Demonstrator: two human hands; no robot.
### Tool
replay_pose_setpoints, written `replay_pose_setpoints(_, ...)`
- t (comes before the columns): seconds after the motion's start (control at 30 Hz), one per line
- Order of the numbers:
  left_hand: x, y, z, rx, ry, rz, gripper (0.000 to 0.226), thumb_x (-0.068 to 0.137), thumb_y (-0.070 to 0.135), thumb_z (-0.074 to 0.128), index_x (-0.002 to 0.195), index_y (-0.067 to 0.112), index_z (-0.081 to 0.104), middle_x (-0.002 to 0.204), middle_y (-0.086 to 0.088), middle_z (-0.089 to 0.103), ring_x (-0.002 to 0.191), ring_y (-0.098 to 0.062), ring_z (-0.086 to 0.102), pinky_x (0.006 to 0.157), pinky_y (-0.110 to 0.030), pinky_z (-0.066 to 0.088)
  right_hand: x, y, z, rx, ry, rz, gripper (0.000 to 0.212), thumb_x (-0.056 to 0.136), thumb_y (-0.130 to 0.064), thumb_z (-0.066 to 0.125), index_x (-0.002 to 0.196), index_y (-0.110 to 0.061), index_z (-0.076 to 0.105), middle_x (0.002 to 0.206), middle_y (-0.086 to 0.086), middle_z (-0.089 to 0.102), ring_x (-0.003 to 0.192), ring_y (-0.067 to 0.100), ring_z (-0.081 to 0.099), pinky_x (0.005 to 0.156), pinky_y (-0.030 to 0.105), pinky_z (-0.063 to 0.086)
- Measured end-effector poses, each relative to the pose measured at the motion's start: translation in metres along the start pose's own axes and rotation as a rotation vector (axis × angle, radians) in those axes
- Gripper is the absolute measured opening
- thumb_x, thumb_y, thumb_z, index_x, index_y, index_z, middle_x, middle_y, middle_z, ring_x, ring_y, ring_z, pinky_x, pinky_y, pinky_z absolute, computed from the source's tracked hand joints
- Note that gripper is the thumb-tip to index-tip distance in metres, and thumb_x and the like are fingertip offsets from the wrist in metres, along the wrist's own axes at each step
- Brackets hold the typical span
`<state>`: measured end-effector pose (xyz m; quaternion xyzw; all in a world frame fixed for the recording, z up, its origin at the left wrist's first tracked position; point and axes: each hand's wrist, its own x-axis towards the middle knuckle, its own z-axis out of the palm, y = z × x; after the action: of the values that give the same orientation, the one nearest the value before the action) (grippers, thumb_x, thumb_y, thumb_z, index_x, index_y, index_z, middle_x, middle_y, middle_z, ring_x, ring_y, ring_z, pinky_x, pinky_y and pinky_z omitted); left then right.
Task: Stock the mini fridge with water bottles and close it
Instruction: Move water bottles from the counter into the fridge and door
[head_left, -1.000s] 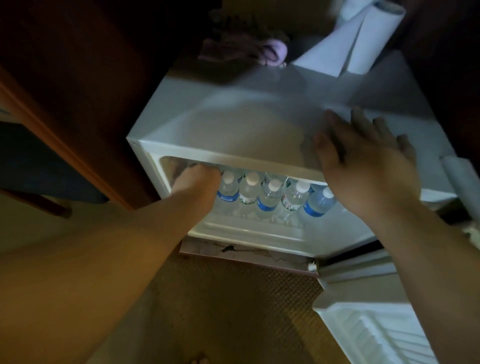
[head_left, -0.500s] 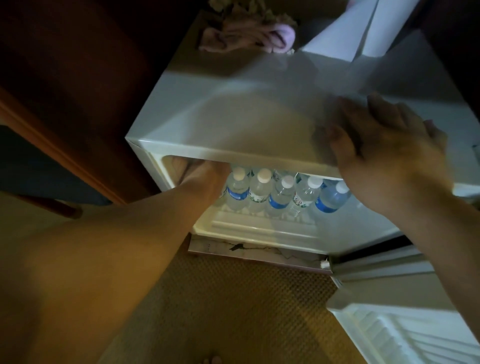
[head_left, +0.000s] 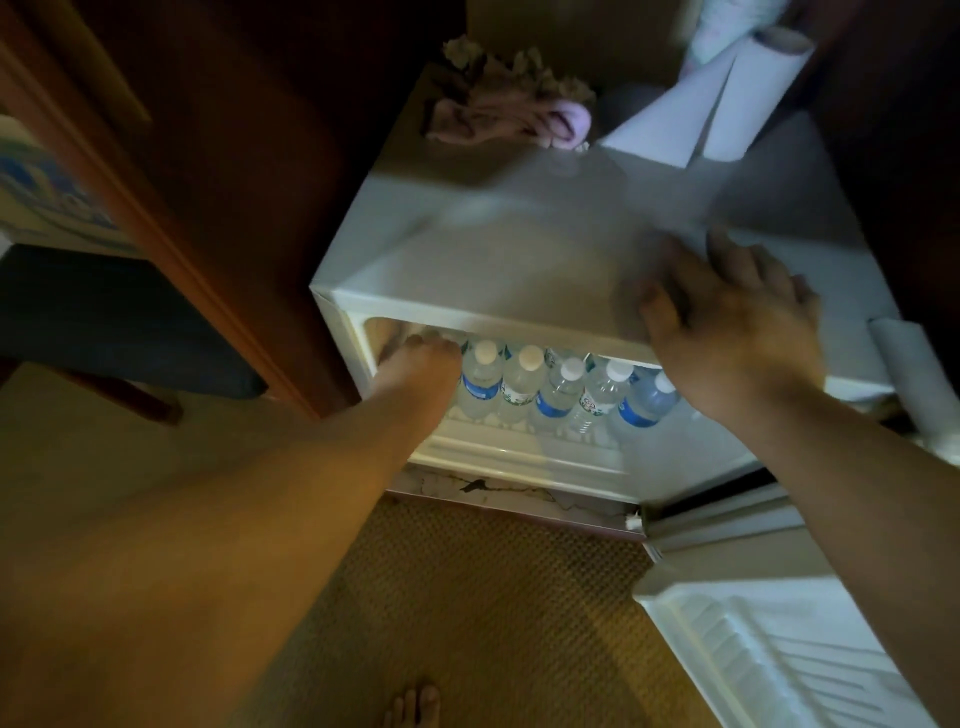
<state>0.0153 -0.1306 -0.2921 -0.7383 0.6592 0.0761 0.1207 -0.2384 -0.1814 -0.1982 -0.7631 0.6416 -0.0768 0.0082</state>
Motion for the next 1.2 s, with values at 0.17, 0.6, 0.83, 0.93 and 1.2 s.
replay_pose_setpoints(0.17,-0.090,0.003,-0.027,-0.276,0.037,-0.060,0.039,0.099,0.036,0.059,0.133,0.019,0.053,0.129,-0.009,0.054,0.115,-0.027,0.056,0.091,-0.043,0.057,-0.008,-0.011,-0.021,-0.064,-0.212,0.064,0.062,0.098,-0.063,0.009,0.157,-0.044,0.014,0.169,0.005,0.018,0.153,0.034,0.019,0.116,0.071,0.016)
replay_pose_setpoints(0.6,-0.292,-0.014,-0.310,-0.574,0.790,0.143,0.022,0.095,0.044,0.066,0.110,0.029,0.072,0.098,0.014,0.070,0.096,-0.007,0.059,0.080,-0.021,0.051,-0.178,-0.071,-0.332,0.435,0.509,-0.295,0.011,0.088,-0.021,0.063,0.096,-0.019,0.070,0.094,-0.003,0.060,0.087,0.021,0.057,0.075,0.042,0.051)
replay_pose_setpoints(0.83,-0.303,-0.038,-0.499,-0.575,0.987,0.179,0.025,0.093,0.045,0.068,0.111,0.029,0.073,0.099,0.018,0.069,0.100,-0.004,0.057,0.082,-0.024,0.053,-0.127,-0.069,-0.510,0.254,0.503,-0.213,0.031,0.094,-0.032,0.062,0.125,-0.029,0.062,0.117,-0.007,0.055,0.106,0.012,0.052,0.081,0.026,0.049)
replay_pose_setpoints(0.93,-0.270,-0.051,-0.547,-0.565,0.896,0.143,0.032,0.093,0.052,0.064,0.120,0.034,0.068,0.106,0.019,0.068,0.107,-0.001,0.053,0.084,-0.019,0.047,-0.087,-0.069,-0.533,0.148,0.336,-0.223,0.041,0.098,-0.035,0.054,0.139,-0.039,0.049,0.126,-0.009,0.050,0.114,0.012,0.045,0.090,0.026,0.045)
replay_pose_setpoints(1.2,-0.124,-0.079,-0.631,-0.567,0.610,0.118,0.065,0.095,0.051,0.062,0.151,0.035,0.033,0.139,-0.002,0.048,0.126,-0.023,0.046,0.104,-0.043,0.048,0.007,-0.068,-0.459,-0.554,-0.095,-0.506,0.070,0.073,-0.015,0.081,0.138,-0.023,0.056,0.138,0.023,0.055,0.130,0.044,0.052,0.088,0.055,0.051)
